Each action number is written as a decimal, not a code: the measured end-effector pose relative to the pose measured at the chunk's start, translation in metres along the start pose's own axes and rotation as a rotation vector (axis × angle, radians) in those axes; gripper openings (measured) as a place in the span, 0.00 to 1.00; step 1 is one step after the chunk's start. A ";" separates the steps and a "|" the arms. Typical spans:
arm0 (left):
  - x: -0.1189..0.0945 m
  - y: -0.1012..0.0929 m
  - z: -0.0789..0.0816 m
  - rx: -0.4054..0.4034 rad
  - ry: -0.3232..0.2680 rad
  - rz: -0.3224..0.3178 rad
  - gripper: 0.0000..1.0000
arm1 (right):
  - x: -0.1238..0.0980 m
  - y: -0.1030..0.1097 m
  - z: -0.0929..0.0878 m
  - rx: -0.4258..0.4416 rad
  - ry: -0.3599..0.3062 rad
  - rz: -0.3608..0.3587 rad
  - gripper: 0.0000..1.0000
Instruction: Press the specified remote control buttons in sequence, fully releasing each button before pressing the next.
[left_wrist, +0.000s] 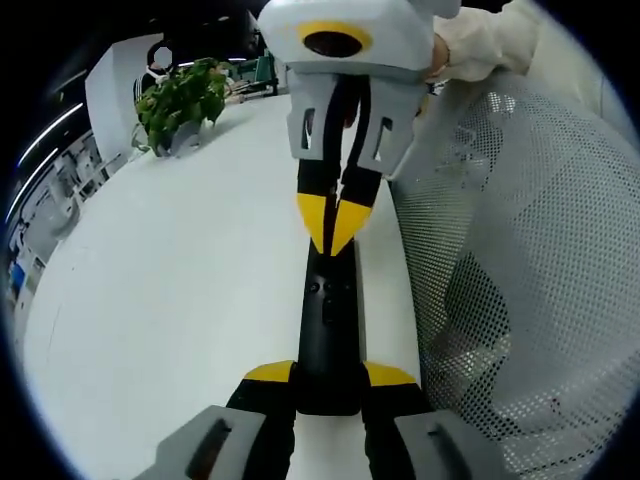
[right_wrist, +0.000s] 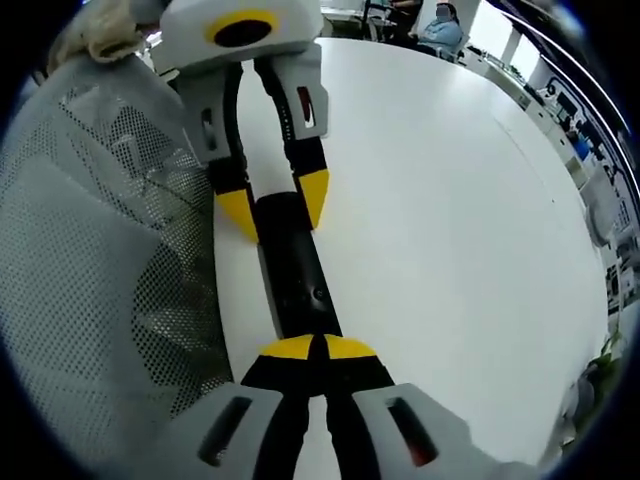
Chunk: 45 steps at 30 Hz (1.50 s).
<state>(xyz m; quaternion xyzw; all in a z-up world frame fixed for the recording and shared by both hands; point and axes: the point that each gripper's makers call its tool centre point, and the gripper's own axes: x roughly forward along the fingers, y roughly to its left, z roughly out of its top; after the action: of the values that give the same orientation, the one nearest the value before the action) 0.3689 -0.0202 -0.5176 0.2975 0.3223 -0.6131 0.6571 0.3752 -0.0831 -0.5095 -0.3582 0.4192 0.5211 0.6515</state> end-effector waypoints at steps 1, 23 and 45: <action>0.000 0.000 0.000 0.000 0.000 0.000 0.25 | 0.002 0.002 0.002 -0.001 -0.001 0.009 0.00; 0.001 0.000 0.001 -0.002 -0.003 -0.002 0.25 | 0.003 0.001 0.001 0.049 0.030 0.035 0.00; 0.000 0.000 0.000 -0.003 -0.004 -0.001 0.25 | 0.005 0.002 0.012 0.006 -0.021 0.026 0.00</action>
<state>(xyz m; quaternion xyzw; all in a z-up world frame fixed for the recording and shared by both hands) 0.3687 -0.0202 -0.5175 0.2952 0.3218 -0.6135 0.6580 0.3760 -0.0700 -0.5095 -0.3453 0.4183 0.5319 0.6503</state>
